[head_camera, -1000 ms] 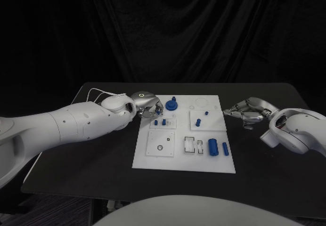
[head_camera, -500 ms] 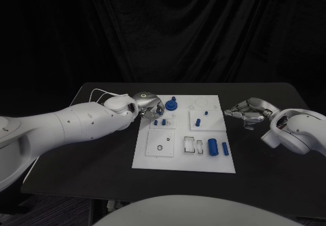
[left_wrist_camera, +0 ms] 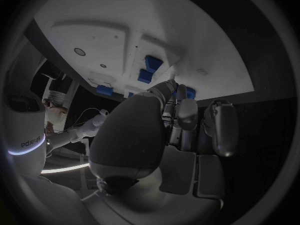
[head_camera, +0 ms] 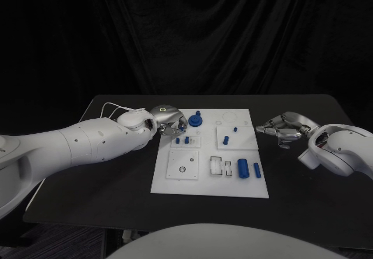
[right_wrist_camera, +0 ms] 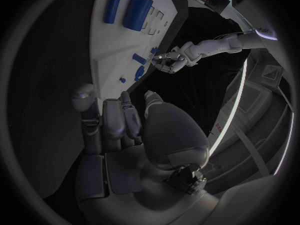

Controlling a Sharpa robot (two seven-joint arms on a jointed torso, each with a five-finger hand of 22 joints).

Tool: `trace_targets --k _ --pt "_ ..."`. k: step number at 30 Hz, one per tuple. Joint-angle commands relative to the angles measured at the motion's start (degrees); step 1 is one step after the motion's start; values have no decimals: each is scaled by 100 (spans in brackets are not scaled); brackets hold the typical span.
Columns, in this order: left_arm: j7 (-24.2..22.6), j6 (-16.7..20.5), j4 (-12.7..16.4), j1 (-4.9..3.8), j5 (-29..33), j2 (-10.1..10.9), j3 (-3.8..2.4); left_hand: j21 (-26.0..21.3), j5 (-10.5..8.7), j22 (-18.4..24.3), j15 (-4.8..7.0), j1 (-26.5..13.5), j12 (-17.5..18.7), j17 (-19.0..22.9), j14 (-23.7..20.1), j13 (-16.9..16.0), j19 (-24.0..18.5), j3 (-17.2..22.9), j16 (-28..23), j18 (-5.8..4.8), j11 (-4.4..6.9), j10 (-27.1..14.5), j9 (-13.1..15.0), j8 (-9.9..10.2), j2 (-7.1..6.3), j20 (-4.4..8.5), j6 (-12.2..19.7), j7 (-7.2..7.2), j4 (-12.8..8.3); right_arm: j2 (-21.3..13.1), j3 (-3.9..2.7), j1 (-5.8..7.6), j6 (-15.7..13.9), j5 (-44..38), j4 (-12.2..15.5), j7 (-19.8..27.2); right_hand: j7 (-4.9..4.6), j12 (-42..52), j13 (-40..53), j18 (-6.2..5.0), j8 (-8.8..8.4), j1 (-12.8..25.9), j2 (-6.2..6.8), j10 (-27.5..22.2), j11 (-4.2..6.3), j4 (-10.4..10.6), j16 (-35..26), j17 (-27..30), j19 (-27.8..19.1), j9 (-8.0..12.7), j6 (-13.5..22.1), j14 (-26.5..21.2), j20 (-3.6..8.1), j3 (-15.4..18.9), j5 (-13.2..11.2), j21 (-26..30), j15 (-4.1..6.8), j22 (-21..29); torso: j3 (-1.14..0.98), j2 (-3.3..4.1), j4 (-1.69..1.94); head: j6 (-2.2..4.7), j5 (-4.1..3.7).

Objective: Assemble the parts on the task board

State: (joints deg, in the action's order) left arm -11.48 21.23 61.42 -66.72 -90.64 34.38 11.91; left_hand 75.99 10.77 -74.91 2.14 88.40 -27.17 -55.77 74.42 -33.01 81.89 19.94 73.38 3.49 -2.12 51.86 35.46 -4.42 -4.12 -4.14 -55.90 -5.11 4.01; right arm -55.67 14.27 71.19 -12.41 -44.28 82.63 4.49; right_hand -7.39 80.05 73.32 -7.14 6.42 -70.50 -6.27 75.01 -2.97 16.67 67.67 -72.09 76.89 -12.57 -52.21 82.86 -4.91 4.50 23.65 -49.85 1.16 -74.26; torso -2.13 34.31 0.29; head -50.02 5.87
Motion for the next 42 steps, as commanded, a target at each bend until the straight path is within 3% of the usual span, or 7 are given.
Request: trace_targets --k 1,14,25,35,42 --pt "-4 224 20 10 -8 10 -4 26 7 -1068 9 -43 2 22 -48 -5 -4 -3 -41 -14 1 62 1 8 2 -1 -46 -11 -32 -8 -4 -14 47 4 2 -90 -2 -22 -7 -54 1 -24 -40 -32 10 -6 -9 5 -36 9 -15 -27 0 39 17 20 -1 5 4 -4 6 2 6" --pt "0 164 82 10 -8 5 -3 8 4 -1063 7 -60 -1 75 -72 -7 -16 -7 -71 -10 -2 81 -6 11 9 -1 -52 -19 -26 1 -4 -16 51 4 -3 -101 -2 -22 -7 -54 1 -24 -40 -32 10 -6 -9 5 -36 9 -15 -27 0 39 17 20 -1 5 2 -5 16 2 -8" --pt "33 24 76 19 -8 -57 2 -13 -18 -1056 4 -79 4 105 -88 -5 -29 -14 -92 -6 -4 87 -18 25 10 -3 -39 -20 -22 8 -4 -16 52 4 3 -111 -3 -27 -14 -57 0 -36 -50 -41 9 -9 -20 13 -42 12 -17 -34 -1 40 16 43 -2 12 5 4 -3 2 18" --pt "120 -41 -60 42 -8 -162 4 4 -44 -1062 4 -84 -2 116 -89 -6 -21 -20 -101 -10 -1 134 -38 48 3 -4 -12 -22 -35 -16 -4 -15 42 4 30 -118 -4 -28 -15 -56 -2 -39 -51 -42 8 -9 -21 15 -42 13 -14 -36 -2 43 15 45 -3 12 -3 0 -3 2 -16" --pt "160 -76 -120 57 -8 -223 6 -30 -76 -1052 2 -104 16 154 -104 2 -41 -31 -123 -3 -9 133 -53 60 -7 -6 6 -25 -33 -33 -4 -14 40 -4 49 -125 -4 -28 -15 -56 -2 -39 -51 -42 8 -9 -21 15 -42 13 -14 -36 -2 43 15 45 -3 12 5 -1 0 2 -29"
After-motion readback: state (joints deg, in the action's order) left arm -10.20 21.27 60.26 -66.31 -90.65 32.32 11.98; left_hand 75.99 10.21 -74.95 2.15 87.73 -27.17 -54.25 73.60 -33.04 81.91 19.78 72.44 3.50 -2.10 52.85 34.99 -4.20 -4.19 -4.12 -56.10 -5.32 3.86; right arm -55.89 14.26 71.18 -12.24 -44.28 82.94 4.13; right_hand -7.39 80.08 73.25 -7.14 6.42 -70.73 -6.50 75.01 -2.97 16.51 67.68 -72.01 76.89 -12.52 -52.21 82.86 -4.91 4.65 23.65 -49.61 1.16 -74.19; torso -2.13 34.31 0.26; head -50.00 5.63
